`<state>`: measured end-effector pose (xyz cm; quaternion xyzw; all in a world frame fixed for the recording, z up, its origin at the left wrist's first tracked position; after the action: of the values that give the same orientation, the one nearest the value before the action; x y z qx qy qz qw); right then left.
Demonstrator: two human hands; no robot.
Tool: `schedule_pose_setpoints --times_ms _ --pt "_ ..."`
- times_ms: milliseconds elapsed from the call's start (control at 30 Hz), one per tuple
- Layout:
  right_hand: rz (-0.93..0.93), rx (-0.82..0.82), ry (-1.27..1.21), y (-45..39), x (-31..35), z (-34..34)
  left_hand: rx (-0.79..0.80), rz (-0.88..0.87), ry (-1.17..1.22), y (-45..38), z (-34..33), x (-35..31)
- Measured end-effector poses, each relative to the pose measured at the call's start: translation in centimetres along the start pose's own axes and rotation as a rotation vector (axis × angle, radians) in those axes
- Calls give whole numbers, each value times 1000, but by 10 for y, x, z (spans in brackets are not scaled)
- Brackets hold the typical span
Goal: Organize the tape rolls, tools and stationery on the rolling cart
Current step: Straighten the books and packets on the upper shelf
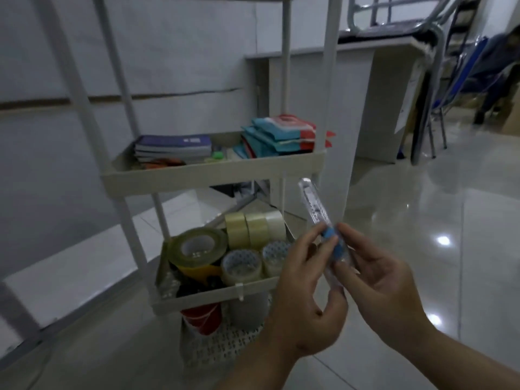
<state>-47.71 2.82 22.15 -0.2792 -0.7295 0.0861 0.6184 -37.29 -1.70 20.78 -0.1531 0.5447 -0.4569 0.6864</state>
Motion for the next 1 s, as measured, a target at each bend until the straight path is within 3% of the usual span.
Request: schedule_pose_setpoints --times_ms 200,367,533,633,700,767,1000 --pt "174 244 220 -45 38 -42 -69 -99 -79 -40 55 -17" --pt "272 321 634 -94 58 -70 -51 -38 -150 -73 101 -14" --pt "465 289 919 -133 64 -104 -69 141 -146 -114 135 -13" --pt "539 172 1135 -148 55 -121 31 192 -281 -138 148 -7" --pt "390 92 1493 -159 46 -126 144 228 -435 -150 156 2" --pt "222 74 1695 -167 38 -129 218 303 -540 -157 164 12" --pt "32 171 1701 -186 21 -140 370 424 -759 -146 179 41"
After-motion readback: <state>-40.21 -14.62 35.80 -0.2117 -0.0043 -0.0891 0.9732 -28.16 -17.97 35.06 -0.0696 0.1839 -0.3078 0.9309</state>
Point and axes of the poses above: each hand's wrist, its own y-axis away from the middle knuckle, its own z-axis out of the back of the hand, x = y × z, the point moved 3 cm from there along -y, towards the middle knuckle, and after that the axes turned 4 degrees about -y, right-handed, at the moved point
